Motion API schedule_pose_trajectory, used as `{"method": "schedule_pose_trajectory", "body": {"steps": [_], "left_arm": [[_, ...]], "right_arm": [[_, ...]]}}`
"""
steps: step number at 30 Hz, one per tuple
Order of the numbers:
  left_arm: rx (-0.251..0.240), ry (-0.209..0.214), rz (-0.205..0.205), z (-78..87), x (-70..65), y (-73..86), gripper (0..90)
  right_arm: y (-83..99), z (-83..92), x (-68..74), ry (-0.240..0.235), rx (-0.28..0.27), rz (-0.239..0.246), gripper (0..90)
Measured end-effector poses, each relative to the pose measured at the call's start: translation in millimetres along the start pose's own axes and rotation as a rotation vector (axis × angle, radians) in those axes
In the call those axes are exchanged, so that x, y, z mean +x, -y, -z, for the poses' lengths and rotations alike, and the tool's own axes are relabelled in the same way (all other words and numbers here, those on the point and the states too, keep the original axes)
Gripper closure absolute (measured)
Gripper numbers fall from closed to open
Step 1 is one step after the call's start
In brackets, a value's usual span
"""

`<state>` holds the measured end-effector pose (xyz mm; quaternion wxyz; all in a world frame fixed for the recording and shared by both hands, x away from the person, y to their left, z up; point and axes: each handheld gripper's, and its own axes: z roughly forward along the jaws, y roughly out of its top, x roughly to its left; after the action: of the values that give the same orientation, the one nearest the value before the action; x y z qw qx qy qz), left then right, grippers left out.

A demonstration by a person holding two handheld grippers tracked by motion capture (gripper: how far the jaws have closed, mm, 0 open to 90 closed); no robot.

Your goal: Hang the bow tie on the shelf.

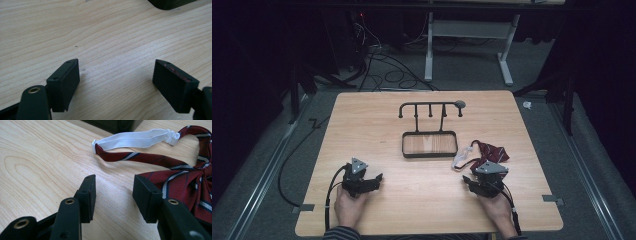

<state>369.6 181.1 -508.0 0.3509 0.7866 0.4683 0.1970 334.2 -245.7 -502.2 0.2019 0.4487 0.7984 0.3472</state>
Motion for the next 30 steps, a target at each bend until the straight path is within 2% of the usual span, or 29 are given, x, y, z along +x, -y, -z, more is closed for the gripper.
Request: {"method": "schedule_pose_trajectory", "body": {"steps": [11, 16, 21, 26, 29, 30], "left_arm": [[-0.001, 0.002, 0.001, -0.1, 0.1, 0.0, 22.2], [-0.001, 0.003, 0.0, -0.2, 0.4, -0.2, 22.2], [0.002, 0.003, -0.003, -0.2, 0.6, -0.3, 22.2], [0.001, 0.003, -0.003, -0.2, 0.6, -0.3, 22.2], [0.002, 0.003, -0.004, -0.2, 0.7, -0.4, 22.2], [0.001, 0.003, -0.002, -0.2, 0.6, -0.4, 22.2]], "right_arm": [[-0.1, 0.1, -0.2, -0.001, 0.001, -0.001, 55.6], [0.0, 0.3, -2.6, -0.019, -0.003, -0.014, 55.3], [-0.1, 0.2, -0.9, -0.01, 0.002, 0.008, 55.0], [0.1, 0.3, -1.1, -0.012, 0.0, 0.007, 55.6], [0.7, 1.6, -2.3, -0.012, 0.001, 0.003, 57.7], [1.0, 3.0, -3.5, -0.014, 0.002, -0.012, 58.9]]}}
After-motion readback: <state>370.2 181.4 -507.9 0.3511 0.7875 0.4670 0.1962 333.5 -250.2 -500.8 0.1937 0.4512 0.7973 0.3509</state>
